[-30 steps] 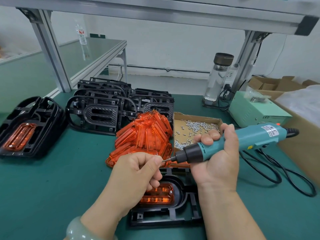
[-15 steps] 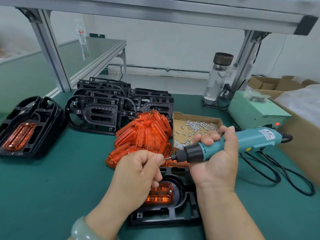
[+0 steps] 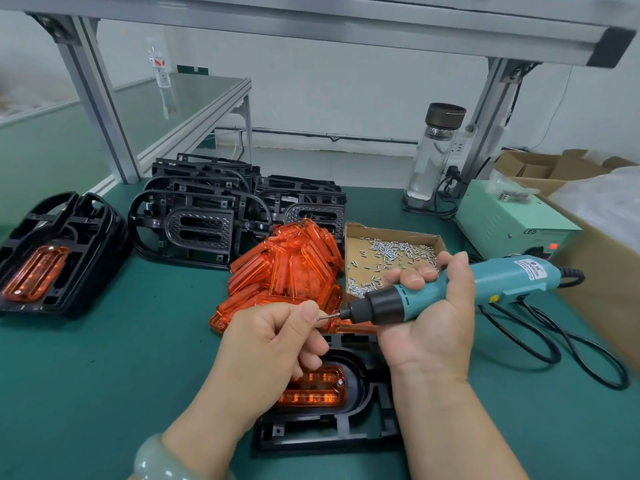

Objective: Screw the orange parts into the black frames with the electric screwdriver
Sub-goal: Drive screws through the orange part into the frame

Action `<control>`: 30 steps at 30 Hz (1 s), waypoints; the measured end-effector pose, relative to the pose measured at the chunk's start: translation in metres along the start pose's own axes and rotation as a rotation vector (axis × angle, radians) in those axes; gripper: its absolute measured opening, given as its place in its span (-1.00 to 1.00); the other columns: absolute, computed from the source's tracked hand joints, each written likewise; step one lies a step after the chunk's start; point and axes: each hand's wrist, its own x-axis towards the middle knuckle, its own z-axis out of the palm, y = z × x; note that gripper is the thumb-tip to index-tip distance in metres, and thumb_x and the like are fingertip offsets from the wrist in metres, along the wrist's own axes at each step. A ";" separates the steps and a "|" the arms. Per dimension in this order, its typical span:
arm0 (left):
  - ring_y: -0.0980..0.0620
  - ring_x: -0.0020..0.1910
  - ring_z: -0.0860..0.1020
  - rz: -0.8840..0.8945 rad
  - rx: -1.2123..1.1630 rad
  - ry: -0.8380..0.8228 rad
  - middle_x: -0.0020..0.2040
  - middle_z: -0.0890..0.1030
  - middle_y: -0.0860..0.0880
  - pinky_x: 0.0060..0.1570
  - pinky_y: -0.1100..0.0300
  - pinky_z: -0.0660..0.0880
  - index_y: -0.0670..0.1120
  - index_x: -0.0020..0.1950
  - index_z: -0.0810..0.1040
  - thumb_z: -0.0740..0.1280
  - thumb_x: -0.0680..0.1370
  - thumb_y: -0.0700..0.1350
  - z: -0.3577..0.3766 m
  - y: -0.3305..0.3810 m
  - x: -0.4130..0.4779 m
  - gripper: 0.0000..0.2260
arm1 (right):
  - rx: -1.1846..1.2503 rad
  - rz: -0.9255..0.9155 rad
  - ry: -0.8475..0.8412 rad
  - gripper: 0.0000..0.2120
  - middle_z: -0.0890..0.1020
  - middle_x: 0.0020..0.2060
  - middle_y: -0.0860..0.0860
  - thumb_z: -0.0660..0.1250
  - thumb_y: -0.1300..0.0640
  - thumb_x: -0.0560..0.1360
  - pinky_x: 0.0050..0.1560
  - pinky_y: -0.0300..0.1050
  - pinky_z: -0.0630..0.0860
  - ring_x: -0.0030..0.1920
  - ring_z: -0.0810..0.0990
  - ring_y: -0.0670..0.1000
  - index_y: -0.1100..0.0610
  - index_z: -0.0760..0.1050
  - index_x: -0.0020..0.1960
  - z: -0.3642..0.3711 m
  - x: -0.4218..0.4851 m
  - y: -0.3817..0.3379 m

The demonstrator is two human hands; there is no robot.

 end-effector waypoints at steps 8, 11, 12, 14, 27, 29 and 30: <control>0.10 -0.40 0.62 -0.005 0.018 0.017 -0.33 0.68 -0.06 -0.47 0.36 0.44 0.04 -0.22 0.66 0.40 0.47 -0.19 -0.005 -0.001 0.000 -0.86 | 0.010 -0.006 -0.002 -0.84 0.40 -0.45 -0.11 0.31 0.02 0.53 -0.27 -0.25 0.51 -0.52 0.36 -0.13 0.04 0.40 -0.17 -0.001 0.000 -0.001; 0.10 -0.39 0.63 0.014 0.044 0.032 -0.34 0.67 -0.04 -0.46 0.36 0.44 0.06 -0.23 0.66 0.41 0.46 -0.20 -0.005 0.001 0.000 -0.84 | -0.004 -0.007 -0.019 -0.84 0.40 -0.45 -0.11 0.30 0.03 0.54 -0.27 -0.21 0.50 -0.52 0.36 -0.13 0.04 0.39 -0.18 0.000 -0.002 0.001; 0.10 -0.38 0.63 0.025 0.055 0.034 -0.34 0.67 -0.03 -0.46 0.37 0.44 0.07 -0.23 0.66 0.41 0.46 -0.20 -0.006 0.001 0.000 -0.84 | -0.005 -0.006 -0.024 -0.85 0.40 -0.45 -0.11 0.30 0.03 0.53 -0.27 -0.22 0.50 -0.52 0.36 -0.13 0.04 0.39 -0.17 0.000 -0.002 0.002; 0.11 -0.38 0.63 0.042 0.079 0.038 -0.34 0.67 -0.01 -0.44 0.38 0.45 0.08 -0.23 0.66 0.41 0.45 -0.20 -0.006 0.001 0.000 -0.83 | -0.004 -0.005 -0.032 -0.86 0.40 -0.45 -0.11 0.32 0.03 0.51 -0.27 -0.22 0.50 -0.52 0.36 -0.13 0.03 0.39 -0.16 0.000 -0.002 0.001; 0.14 -0.43 0.58 0.074 0.372 -0.068 -0.37 0.64 0.02 -0.36 0.37 0.50 0.12 -0.28 0.64 0.45 0.41 -0.12 -0.034 0.004 0.002 -0.86 | -0.008 -0.003 -0.039 -0.83 0.39 -0.44 -0.10 0.36 0.01 0.41 -0.29 -0.26 0.50 -0.52 0.36 -0.13 0.03 0.38 -0.15 -0.005 0.004 -0.003; 0.15 -0.42 0.58 0.021 0.481 -0.124 -0.37 0.64 0.05 -0.35 0.38 0.50 0.14 -0.28 0.62 0.44 0.42 -0.08 -0.041 0.003 0.003 -0.87 | -0.019 -0.003 -0.041 -0.81 0.39 -0.45 -0.11 0.37 0.01 0.39 -0.29 -0.26 0.50 -0.52 0.36 -0.13 0.03 0.38 -0.15 -0.005 0.005 -0.005; 0.17 -0.42 0.58 -0.008 0.540 -0.161 -0.36 0.64 0.07 -0.34 0.37 0.50 0.16 -0.27 0.61 0.44 0.42 -0.06 -0.045 0.002 0.003 -0.88 | -0.028 -0.005 -0.040 -0.81 0.39 -0.45 -0.11 0.37 0.00 0.39 -0.28 -0.25 0.50 -0.52 0.36 -0.13 0.03 0.38 -0.16 -0.005 0.006 -0.006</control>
